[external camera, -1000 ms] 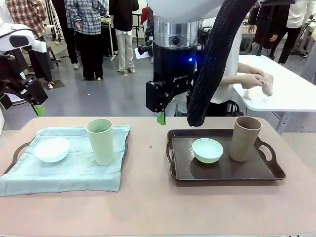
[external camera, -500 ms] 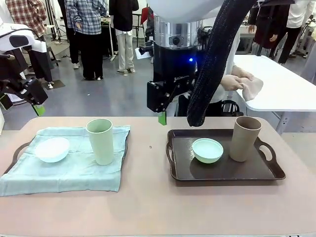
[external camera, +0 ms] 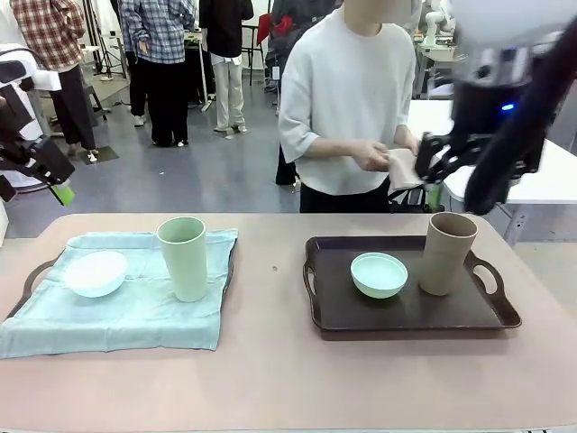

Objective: Set up a tray with a mat and arrange the tableware.
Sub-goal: Pick up the Picnic Bowl and Reusable plastic cup from the Handle tray in front of the human's position and hold them in the air.

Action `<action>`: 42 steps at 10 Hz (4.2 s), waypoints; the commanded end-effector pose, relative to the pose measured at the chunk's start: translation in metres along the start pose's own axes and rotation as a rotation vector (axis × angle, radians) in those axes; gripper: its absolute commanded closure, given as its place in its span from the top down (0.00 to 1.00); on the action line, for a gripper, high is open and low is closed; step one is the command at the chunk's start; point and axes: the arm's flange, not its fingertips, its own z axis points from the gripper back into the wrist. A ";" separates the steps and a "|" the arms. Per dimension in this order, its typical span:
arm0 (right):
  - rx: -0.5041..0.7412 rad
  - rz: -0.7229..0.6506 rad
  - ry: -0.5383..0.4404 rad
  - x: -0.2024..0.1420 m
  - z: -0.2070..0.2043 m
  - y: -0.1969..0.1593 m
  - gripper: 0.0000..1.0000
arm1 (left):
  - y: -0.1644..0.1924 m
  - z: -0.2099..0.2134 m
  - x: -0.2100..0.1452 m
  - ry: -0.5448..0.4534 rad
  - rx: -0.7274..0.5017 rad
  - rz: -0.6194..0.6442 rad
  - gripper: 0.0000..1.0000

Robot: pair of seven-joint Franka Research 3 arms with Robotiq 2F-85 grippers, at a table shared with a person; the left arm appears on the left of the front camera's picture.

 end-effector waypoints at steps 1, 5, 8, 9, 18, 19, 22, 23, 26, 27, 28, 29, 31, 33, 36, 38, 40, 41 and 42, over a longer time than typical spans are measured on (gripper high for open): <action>0.286 0.092 -0.132 -0.038 0.004 -0.051 1.00 | 0.036 0.006 0.002 0.001 -0.197 0.094 1.00; 0.705 0.081 -0.355 -0.094 -0.010 -0.166 1.00 | 0.109 0.034 -0.023 -0.035 -0.569 0.305 1.00; 0.911 0.052 -0.388 -0.116 -0.024 -0.220 1.00 | 0.154 0.046 -0.049 -0.062 -0.650 0.398 1.00; 0.969 0.025 -0.403 -0.123 -0.026 -0.241 1.00 | 0.162 0.042 -0.059 -0.050 -0.671 0.421 1.00; 1.021 0.012 -0.365 -0.148 -0.030 -0.261 1.00 | 0.217 0.019 -0.072 -0.008 -0.668 0.606 1.00; 0.962 -0.004 -0.351 -0.146 -0.026 -0.249 1.00 | 0.217 0.019 -0.072 -0.008 -0.668 0.606 1.00; 1.163 -0.165 -0.116 -0.135 -0.026 -0.296 1.00 | 0.258 0.022 -0.077 0.117 -0.819 0.605 1.00; 1.208 -0.214 -0.072 -0.134 -0.024 -0.315 1.00 | 0.278 0.016 -0.081 0.187 -0.889 0.586 1.00; 1.191 -0.271 -0.096 -0.127 -0.024 -0.324 1.00 | 0.289 -0.003 -0.083 0.287 -1.068 0.564 1.00; 1.185 -0.220 -0.077 -0.135 -0.034 -0.324 1.00 | 0.277 0.002 -0.099 0.228 -0.949 0.578 1.00; 1.185 -0.220 -0.077 -0.135 -0.034 -0.324 1.00 | 0.277 0.002 -0.099 0.228 -0.949 0.578 1.00; 1.185 -0.220 -0.077 -0.135 -0.034 -0.324 1.00 | 0.277 0.002 -0.099 0.228 -0.949 0.578 1.00; 1.185 -0.220 -0.077 -0.135 -0.034 -0.324 1.00 | 0.277 0.002 -0.099 0.228 -0.949 0.578 1.00; 1.185 -0.220 -0.077 -0.135 -0.034 -0.324 1.00 | 0.277 0.002 -0.099 0.228 -0.949 0.578 1.00; 1.185 -0.220 -0.077 -0.135 -0.034 -0.324 1.00 | 0.277 0.002 -0.099 0.228 -0.949 0.578 1.00; 1.185 -0.220 -0.077 -0.135 -0.034 -0.324 1.00 | 0.277 0.002 -0.099 0.228 -0.949 0.578 1.00; 1.054 -0.062 -0.154 -0.136 -0.015 -0.324 1.00 | 0.279 0.004 -0.096 0.242 -0.966 0.572 1.00; 0.977 0.036 -0.182 -0.131 -0.005 -0.320 1.00 | 0.238 0.018 -0.077 0.222 -0.856 0.475 1.00; 0.915 0.045 -0.216 -0.114 0.003 -0.319 1.00 | 0.210 0.023 -0.053 0.247 -0.809 0.452 1.00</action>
